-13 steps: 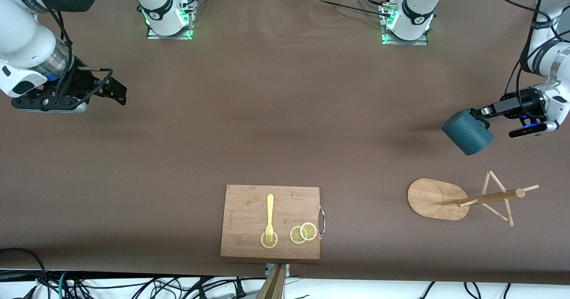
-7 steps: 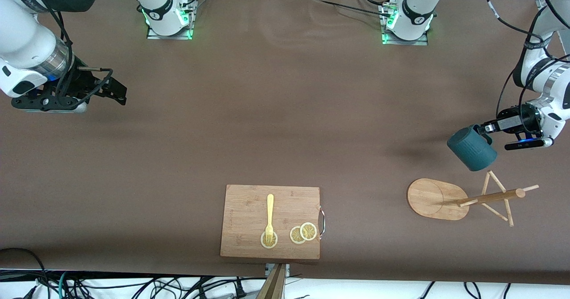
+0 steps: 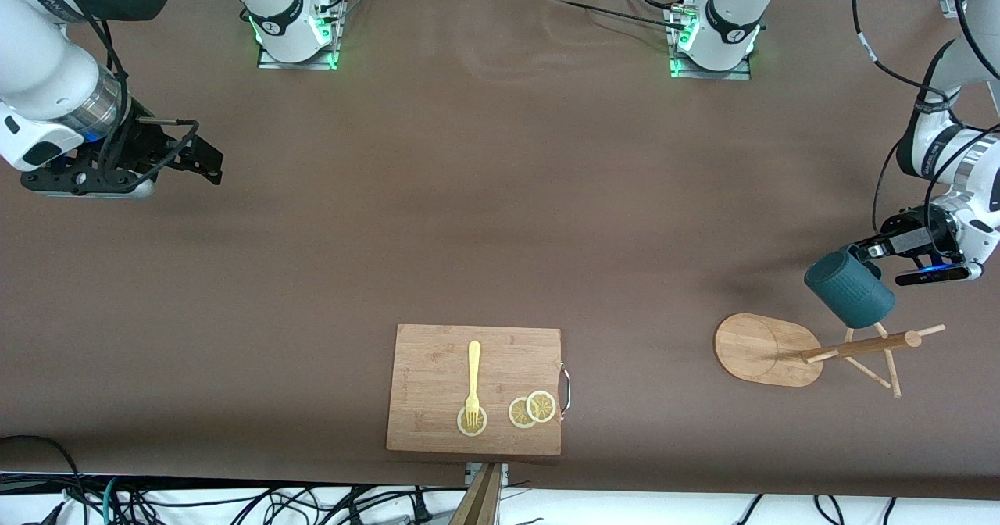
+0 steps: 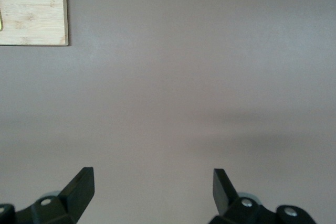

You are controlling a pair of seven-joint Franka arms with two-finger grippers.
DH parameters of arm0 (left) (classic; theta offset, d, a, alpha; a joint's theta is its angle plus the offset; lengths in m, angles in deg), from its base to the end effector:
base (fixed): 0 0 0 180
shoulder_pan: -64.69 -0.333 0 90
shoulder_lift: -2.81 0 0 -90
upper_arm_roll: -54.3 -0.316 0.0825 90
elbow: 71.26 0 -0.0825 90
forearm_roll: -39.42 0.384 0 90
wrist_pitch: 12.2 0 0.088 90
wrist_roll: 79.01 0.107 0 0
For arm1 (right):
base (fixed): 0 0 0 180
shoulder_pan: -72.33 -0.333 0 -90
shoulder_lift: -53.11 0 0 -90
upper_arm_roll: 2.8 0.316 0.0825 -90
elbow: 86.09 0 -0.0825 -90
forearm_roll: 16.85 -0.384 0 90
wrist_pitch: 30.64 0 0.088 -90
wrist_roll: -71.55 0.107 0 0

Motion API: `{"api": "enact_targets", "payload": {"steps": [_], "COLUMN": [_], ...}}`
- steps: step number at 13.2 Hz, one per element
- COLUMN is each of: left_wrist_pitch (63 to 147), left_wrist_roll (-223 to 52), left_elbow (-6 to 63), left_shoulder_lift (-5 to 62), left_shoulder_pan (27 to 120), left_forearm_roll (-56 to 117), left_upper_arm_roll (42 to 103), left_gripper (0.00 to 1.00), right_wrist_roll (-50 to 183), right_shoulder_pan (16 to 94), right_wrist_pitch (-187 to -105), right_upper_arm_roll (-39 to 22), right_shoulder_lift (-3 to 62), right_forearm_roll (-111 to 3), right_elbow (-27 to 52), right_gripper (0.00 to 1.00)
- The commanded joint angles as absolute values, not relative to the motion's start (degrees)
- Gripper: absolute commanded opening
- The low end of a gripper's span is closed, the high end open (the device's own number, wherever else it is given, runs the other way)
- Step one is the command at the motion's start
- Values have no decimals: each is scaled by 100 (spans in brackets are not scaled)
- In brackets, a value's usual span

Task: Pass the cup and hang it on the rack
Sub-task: 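Carry the mug with the left gripper over the wooden rack peg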

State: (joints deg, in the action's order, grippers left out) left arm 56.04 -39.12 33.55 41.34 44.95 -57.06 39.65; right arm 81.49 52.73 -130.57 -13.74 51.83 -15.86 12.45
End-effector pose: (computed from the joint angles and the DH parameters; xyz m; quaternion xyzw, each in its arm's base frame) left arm 0.5695 0.2091 0.2350 0.6019 0.1838 0.0801 0.7730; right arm 0.5637 0.0853 0.5563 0.9999 -0.0097 0.0029 0.0103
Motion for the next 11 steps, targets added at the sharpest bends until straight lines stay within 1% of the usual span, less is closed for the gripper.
{"api": "enact_targets", "payload": {"steps": [1,6,9,10,11], "left_wrist_pitch": [5363,5196,5143,5135,5152], "left_wrist_roll": [-3981,-3989,-3981,-3972,-3963], "left_elbow": [3087,3069,2929,2928,2928], "left_shoulder_lift": [4473,4711,4904,4922,4940], "left_shoulder_pan": [4369,4299,4255,4255,4255], "left_forearm_roll": [-5972,-6341,-6376,-6376,-6376], "left_upper_arm_roll": [4032,4041,4033,4033,4033], "left_gripper": [0,0,0,4,11], "right_wrist_roll": [8113,8113,8113,8113,8113], "right_shoulder_pan": [5255,5255,5255,5255,5255], "right_wrist_pitch": [-12969,-12969,-12969,-12969,-12969], "right_upper_arm_roll": [-1379,-1379,-1379,-1379,-1379], "right_shoulder_lift": [5152,5152,5152,5152,5152], "right_forearm_roll": [-1606,-1606,-1606,-1606,-1606], "right_elbow": [1138,1138,1138,1138,1138], "right_gripper": [100,100,100,100,100]}}
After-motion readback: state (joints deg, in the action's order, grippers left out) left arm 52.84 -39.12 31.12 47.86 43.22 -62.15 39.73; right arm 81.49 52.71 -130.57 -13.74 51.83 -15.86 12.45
